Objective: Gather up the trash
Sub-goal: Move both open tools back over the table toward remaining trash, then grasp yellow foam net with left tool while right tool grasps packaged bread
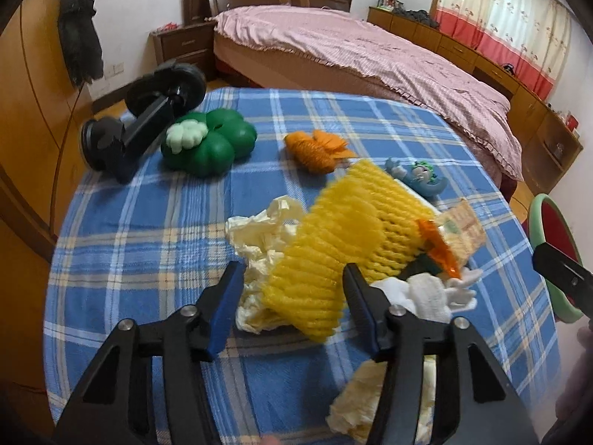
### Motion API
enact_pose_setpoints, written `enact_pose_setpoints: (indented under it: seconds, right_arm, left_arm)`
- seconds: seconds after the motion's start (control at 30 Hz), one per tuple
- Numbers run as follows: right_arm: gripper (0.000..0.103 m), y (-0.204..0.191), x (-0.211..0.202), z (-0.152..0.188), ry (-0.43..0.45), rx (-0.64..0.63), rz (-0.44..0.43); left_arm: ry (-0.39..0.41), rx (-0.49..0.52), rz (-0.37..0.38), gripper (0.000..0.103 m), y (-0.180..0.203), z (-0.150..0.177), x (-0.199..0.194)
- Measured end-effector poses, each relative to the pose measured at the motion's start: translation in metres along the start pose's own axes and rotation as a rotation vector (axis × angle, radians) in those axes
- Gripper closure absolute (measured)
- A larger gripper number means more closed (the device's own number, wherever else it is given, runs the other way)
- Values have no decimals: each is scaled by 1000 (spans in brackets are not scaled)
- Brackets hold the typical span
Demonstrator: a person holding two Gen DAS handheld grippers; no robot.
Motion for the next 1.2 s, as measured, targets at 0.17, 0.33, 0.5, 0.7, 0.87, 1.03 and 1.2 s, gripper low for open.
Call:
enact_pose_setpoints:
  seconds: [0.17, 0.33, 0.5, 0.7, 0.87, 1.03, 1.2]
  right_arm:
    - [20, -8, 28, -7, -45, -4, -42]
    - [20, -12, 53, -10, -81, -1, -60]
    - [20, -14, 69, -11, -94, 26, -83]
    - [22, -12, 82, -8, -111, 67, -113]
    - [48, -17, 86, -6, -95, 72, -134]
    - [60, -20, 84, -2, -79, 64, -144]
    - [61, -20, 70, -1, -46, 66, -150]
  left_arm:
    - [0, -27, 40, 60, -6, 0, 4]
    - [31, -16, 100, 79, -5, 2, -7]
    - [54, -28, 155, 88, -5, -2, -22]
    - [81, -32, 165, 89, -9, -3, -34]
    - [63, -59, 159, 91, -17, 1, -31]
    - [80, -78, 164, 91, -23, 1, -35]
    - [98, -83, 160, 91, -25, 0, -41]
Point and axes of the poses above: each gripper's, at about its wrist camera, not at the fingertips, and x roughly the way its jaws point, y to its right, z to its underside, the point moved 1 cm from there along x, roughly the way its jaws point, and after that the axes turned 12 degrees about -z, right-handed, at the moved point
